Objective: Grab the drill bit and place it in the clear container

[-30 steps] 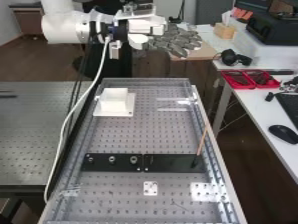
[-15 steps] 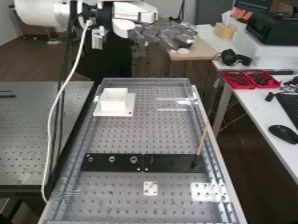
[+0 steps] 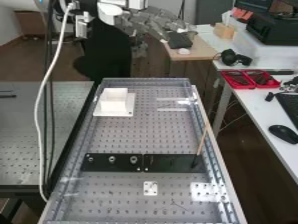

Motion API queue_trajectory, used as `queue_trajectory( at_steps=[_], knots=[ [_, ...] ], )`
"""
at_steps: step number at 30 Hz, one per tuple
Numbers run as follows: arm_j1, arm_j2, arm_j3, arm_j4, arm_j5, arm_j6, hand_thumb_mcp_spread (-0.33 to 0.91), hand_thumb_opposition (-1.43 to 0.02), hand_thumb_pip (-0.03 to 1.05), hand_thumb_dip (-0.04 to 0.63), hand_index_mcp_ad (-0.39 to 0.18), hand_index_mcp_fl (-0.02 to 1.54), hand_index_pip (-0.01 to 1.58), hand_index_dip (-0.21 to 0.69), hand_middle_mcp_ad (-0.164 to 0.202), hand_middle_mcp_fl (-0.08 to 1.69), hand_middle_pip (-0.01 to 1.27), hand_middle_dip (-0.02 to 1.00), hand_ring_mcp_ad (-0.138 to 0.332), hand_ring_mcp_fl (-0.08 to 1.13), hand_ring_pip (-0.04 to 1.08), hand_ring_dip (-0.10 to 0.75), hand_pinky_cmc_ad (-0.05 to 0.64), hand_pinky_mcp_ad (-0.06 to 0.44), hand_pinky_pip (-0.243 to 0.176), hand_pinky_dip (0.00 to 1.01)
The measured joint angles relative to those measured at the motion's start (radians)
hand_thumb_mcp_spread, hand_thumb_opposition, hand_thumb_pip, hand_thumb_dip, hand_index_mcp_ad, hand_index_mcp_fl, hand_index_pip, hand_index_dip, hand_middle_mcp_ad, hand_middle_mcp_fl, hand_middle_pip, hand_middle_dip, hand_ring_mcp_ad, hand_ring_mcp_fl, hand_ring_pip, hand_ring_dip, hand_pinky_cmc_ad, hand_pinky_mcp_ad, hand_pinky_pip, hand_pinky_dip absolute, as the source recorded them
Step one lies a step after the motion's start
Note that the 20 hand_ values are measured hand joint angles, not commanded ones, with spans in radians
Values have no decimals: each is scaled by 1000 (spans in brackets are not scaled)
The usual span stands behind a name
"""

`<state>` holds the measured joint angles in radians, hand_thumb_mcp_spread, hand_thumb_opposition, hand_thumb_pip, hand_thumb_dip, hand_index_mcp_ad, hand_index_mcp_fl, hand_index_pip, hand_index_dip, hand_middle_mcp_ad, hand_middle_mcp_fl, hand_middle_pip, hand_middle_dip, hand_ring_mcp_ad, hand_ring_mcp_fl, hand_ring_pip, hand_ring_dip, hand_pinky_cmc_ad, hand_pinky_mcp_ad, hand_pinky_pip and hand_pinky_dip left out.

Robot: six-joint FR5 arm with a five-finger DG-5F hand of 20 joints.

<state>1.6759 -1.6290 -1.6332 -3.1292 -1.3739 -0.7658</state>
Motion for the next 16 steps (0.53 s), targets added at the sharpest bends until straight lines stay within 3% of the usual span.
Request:
queue_trajectory(
  at_steps=[16],
  knots=[
    [-73, 26, 17, -40, -56, -39, 162, -635, 539, 70, -42, 103, 134, 367, 87, 19, 122, 204, 232, -2, 84, 59, 347, 185, -103, 480]
  ],
)
